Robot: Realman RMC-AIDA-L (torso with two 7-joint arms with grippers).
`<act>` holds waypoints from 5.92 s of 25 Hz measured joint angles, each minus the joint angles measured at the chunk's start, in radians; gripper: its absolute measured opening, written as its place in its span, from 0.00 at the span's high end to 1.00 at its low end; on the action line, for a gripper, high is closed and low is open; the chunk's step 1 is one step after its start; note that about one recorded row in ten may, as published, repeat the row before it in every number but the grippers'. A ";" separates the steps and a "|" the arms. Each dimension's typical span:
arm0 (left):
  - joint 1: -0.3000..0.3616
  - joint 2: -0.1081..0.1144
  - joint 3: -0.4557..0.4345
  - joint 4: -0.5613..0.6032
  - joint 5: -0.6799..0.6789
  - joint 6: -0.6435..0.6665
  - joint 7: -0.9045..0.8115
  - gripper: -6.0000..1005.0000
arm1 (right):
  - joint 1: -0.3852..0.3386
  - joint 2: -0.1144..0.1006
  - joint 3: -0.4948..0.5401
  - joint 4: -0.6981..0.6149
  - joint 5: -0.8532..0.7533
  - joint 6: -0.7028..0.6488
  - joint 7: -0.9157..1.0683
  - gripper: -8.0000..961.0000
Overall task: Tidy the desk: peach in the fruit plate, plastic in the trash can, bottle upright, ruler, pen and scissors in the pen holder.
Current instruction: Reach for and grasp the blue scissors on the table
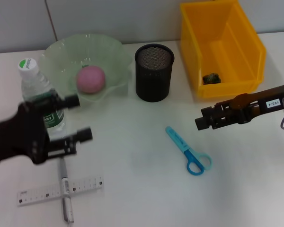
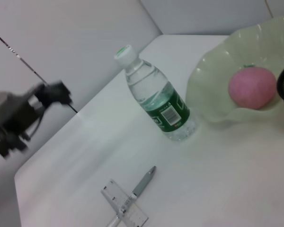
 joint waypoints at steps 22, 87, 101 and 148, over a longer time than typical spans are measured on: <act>0.030 -0.039 0.063 -0.052 0.123 -0.136 0.178 0.20 | 0.030 0.022 -0.117 -0.156 -0.121 0.081 0.281 0.24; 0.023 -0.045 0.067 -0.055 0.164 -0.150 0.170 0.20 | 0.349 0.159 -0.743 -0.148 -0.511 0.216 0.904 0.24; 0.021 -0.045 0.067 -0.055 0.164 -0.151 0.170 0.20 | 0.344 0.160 -0.790 -0.123 -0.484 0.258 0.899 0.24; 0.021 -0.047 0.067 -0.063 0.164 -0.146 0.170 0.21 | 0.337 0.160 -0.842 -0.097 -0.467 0.289 0.893 0.48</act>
